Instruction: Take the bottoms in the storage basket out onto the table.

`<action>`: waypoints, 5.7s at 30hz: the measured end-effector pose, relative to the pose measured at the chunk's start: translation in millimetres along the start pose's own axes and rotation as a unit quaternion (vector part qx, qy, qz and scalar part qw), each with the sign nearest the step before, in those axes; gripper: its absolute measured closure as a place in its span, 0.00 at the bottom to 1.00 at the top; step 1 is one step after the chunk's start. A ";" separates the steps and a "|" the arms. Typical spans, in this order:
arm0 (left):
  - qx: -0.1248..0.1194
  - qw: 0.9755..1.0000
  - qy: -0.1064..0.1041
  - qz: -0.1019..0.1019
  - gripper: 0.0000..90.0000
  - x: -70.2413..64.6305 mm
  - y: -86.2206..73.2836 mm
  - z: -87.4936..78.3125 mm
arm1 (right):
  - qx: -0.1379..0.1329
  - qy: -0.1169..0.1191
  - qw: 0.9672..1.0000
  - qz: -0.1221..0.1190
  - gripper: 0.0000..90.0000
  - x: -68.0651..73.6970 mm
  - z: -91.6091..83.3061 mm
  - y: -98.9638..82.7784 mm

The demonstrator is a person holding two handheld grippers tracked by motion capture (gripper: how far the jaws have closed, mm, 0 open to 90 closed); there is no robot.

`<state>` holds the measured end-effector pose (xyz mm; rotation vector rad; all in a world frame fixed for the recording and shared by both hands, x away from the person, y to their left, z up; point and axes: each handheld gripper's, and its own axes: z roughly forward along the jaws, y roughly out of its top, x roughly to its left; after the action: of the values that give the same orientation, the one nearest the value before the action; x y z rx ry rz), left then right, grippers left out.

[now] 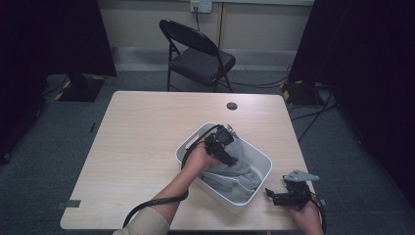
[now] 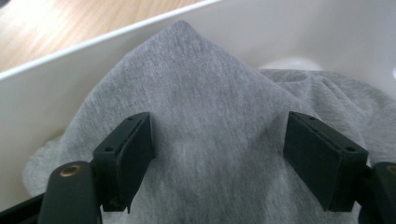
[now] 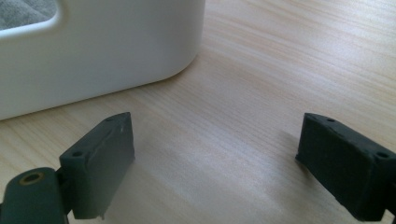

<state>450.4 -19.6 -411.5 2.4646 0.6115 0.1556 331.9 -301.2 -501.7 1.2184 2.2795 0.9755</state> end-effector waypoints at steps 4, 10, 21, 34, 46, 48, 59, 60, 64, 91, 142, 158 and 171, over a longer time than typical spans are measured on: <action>0.006 1.000 0.006 0.017 0.26 -2.1 -1.1 5.2 | 0.000 0.000 1.000 -0.001 0.11 -0.1 0.2 0.1; 0.007 1.000 0.009 0.028 0.26 -3.4 -2.7 12.3 | 0.000 0.000 1.000 0.000 0.11 -0.2 0.3 0.2; 0.020 0.999 0.005 0.042 0.22 -1.0 -10.7 24.9 | 0.000 0.001 1.000 0.000 0.11 -0.3 0.6 0.5; 0.037 0.998 0.000 0.042 0.19 -1.3 -16.1 36.0 | 0.000 0.001 1.000 0.001 0.11 -0.3 0.8 0.8; 0.046 0.999 -0.009 0.028 0.23 -1.7 -22.1 46.8 | 0.000 0.000 1.000 0.001 0.11 -0.3 0.8 0.7; 0.048 0.999 -0.011 0.024 0.24 -1.6 -22.5 47.4 | 0.000 0.000 1.000 0.001 0.11 -0.3 0.8 0.7; 0.069 0.997 -0.006 0.017 0.44 -3.4 -21.5 48.5 | 0.000 0.001 1.000 0.000 0.11 -0.4 0.9 0.7; 0.069 0.997 -0.006 0.017 0.46 -3.4 -21.5 48.5 | 0.000 0.001 1.000 0.000 0.11 -0.4 0.9 0.7; 0.086 0.996 -0.001 0.011 0.65 -7.0 -17.4 47.4 | 0.000 0.001 1.000 0.000 0.11 -0.5 0.9 0.7; 0.006 0.999 0.002 -0.053 0.79 4.4 -10.4 5.2 | 0.000 0.001 1.000 0.000 0.11 -1.5 1.5 1.3; -0.070 0.993 0.018 -0.093 0.81 20.7 46.5 -151.0 | -0.001 -0.002 1.000 0.001 0.11 -1.1 1.7 1.4; -0.092 0.987 0.057 -0.120 0.81 45.8 32.1 -220.3 | -0.001 -0.005 1.000 0.003 0.11 -1.0 1.7 1.4; -0.110 0.978 0.094 -0.149 0.81 66.2 1.9 -282.5 | -0.001 -0.008 1.000 0.007 0.11 -0.9 1.9 1.7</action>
<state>441.1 155.8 -180.6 2.1320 0.9811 0.3203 334.5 -300.6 -501.9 1.2388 2.2613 0.9693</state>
